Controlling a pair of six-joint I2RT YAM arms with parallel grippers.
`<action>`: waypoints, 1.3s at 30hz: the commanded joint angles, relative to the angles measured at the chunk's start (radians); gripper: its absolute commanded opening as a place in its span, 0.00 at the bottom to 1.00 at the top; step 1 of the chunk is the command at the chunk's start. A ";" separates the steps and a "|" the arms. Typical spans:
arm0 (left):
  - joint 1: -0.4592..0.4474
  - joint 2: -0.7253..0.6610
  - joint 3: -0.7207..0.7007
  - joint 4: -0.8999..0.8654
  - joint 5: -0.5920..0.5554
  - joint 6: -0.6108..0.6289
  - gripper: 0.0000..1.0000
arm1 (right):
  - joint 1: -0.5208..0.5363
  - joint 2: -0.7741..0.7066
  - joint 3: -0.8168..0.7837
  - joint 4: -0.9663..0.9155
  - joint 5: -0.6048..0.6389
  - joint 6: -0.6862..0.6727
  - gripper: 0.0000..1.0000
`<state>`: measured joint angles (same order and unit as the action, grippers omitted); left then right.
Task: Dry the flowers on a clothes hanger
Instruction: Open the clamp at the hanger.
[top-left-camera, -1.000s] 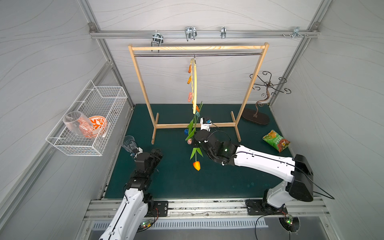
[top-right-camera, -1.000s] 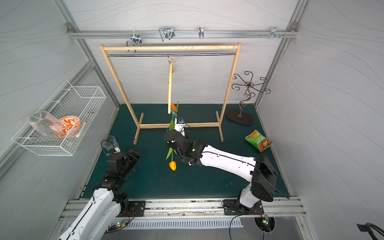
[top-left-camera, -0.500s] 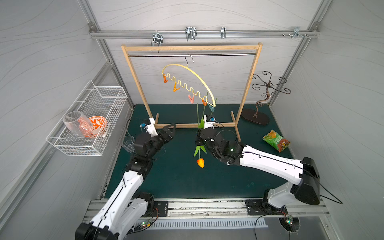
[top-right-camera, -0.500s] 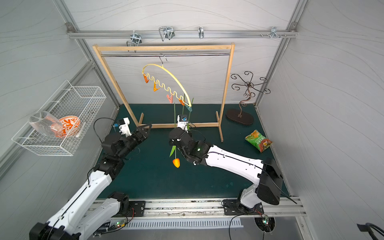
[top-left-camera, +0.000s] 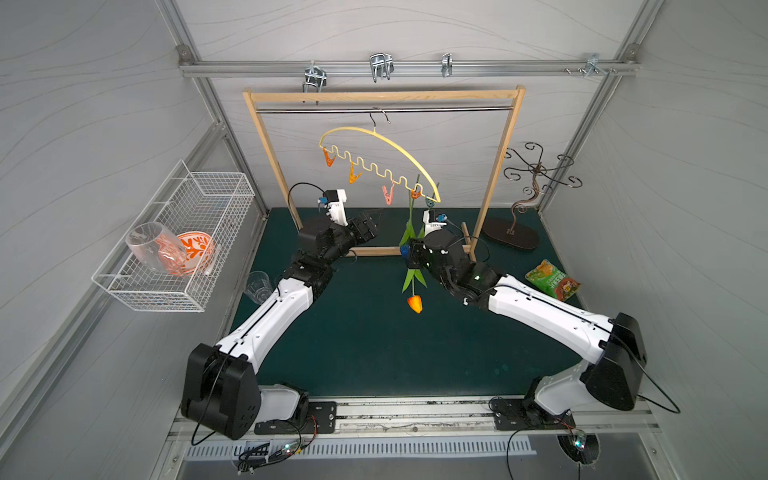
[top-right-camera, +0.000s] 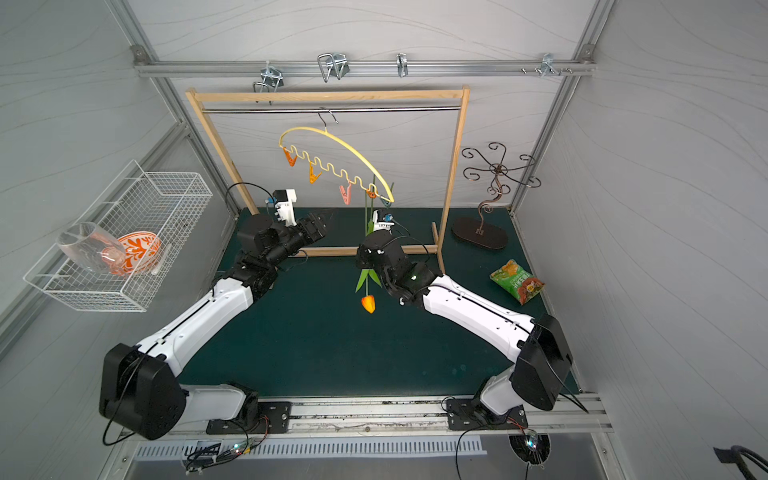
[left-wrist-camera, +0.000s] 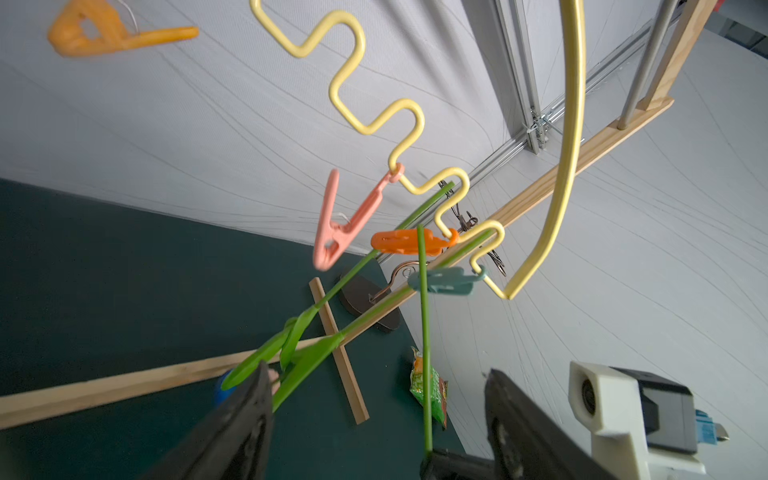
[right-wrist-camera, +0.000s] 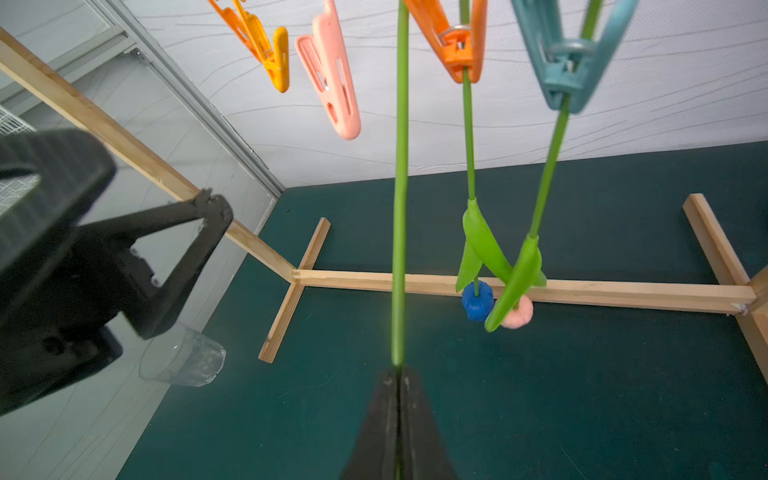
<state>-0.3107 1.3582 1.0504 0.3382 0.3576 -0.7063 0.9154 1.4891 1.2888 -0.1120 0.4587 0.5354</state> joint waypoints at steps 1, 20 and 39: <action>0.000 0.062 0.084 0.067 0.007 0.039 0.81 | -0.027 0.032 0.049 0.014 -0.067 -0.040 0.00; 0.007 0.291 0.298 0.159 0.137 0.105 0.76 | -0.075 0.057 0.072 0.001 -0.104 -0.043 0.00; 0.007 0.360 0.352 0.197 0.136 0.094 0.64 | -0.078 0.051 0.076 -0.002 -0.109 -0.047 0.00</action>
<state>-0.3077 1.7046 1.3460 0.4690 0.4835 -0.6067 0.8436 1.5440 1.3418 -0.1127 0.3561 0.4965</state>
